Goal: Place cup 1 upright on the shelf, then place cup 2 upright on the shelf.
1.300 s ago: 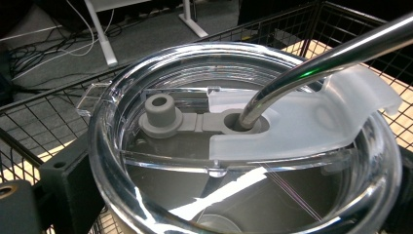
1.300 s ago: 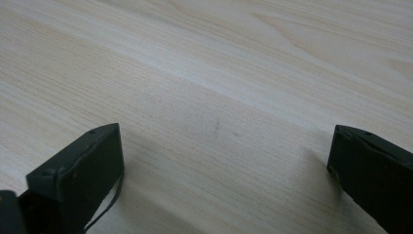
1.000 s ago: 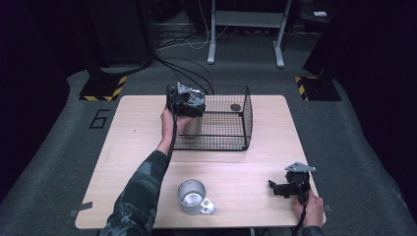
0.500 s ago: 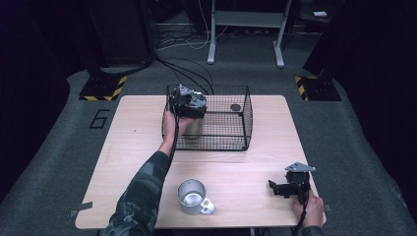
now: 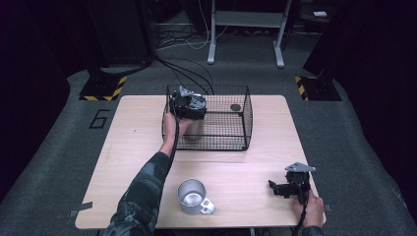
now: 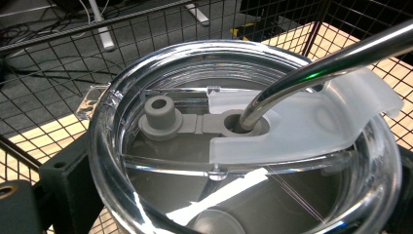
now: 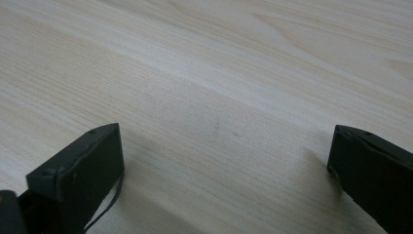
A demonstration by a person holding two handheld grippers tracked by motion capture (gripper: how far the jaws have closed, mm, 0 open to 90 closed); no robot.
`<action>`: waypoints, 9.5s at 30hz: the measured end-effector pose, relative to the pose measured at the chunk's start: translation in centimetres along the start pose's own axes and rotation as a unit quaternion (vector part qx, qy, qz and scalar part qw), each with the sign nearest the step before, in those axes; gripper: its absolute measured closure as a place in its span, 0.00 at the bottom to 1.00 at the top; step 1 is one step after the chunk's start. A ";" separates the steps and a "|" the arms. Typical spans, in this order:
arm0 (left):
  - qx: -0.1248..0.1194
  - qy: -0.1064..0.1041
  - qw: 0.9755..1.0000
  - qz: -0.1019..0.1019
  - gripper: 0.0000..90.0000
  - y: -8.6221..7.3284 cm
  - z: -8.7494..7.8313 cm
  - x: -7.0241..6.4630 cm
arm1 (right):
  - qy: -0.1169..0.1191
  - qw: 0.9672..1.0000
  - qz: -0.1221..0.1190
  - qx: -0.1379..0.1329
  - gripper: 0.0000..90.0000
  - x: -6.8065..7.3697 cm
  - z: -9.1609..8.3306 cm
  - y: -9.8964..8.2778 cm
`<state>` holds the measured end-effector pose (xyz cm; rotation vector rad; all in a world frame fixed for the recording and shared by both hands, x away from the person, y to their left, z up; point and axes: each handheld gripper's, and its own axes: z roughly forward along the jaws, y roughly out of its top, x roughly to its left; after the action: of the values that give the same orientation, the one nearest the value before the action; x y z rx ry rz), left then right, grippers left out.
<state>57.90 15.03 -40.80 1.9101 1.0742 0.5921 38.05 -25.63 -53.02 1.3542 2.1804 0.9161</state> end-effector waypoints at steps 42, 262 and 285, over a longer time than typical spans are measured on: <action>-0.008 -0.017 0.999 0.043 0.00 1.1 -5.2 -0.1 | 0.000 1.000 0.000 0.000 0.00 0.0 0.0 0.0; -0.054 -0.152 0.981 0.111 0.07 -5.4 -13.0 -9.4 | 0.000 1.000 0.000 0.000 0.00 0.0 0.0 0.0; -0.064 -0.138 0.979 0.133 0.07 -0.4 -11.7 -9.6 | 0.001 1.000 -0.001 0.000 0.00 0.0 0.0 0.0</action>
<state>44.26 12.05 -34.91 1.9672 0.5970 0.5098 38.12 -25.63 -53.01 1.3503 2.1836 0.9171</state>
